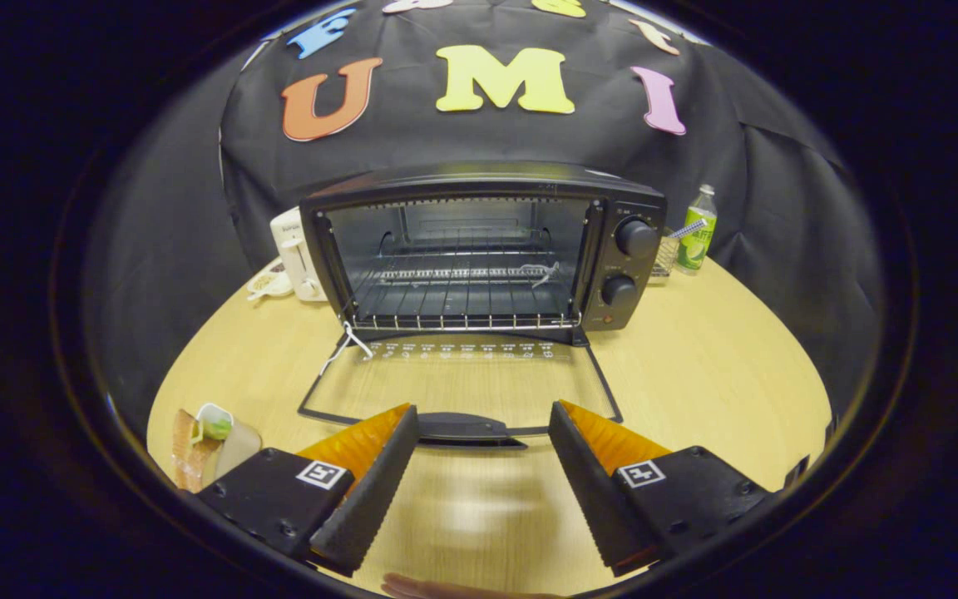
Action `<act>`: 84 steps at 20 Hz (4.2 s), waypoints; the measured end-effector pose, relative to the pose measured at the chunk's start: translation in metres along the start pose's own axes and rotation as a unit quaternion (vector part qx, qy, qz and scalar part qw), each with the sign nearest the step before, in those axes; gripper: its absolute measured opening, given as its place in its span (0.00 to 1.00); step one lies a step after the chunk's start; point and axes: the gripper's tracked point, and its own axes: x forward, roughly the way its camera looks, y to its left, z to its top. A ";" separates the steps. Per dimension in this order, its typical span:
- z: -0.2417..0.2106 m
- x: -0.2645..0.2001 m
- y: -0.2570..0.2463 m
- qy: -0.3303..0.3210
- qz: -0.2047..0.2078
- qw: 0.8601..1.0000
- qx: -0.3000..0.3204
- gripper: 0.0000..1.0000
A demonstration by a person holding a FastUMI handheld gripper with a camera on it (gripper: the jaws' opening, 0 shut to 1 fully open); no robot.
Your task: Open the toaster oven, put the food inside, and close the toaster oven door.
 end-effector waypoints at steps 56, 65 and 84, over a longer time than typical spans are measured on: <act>0.057 -0.027 0.085 0.044 0.395 0.813 0.426 0.35; 0.090 0.033 0.003 -0.098 0.265 0.793 0.540 0.36; 0.124 0.125 -0.020 -0.115 0.155 0.884 0.426 0.42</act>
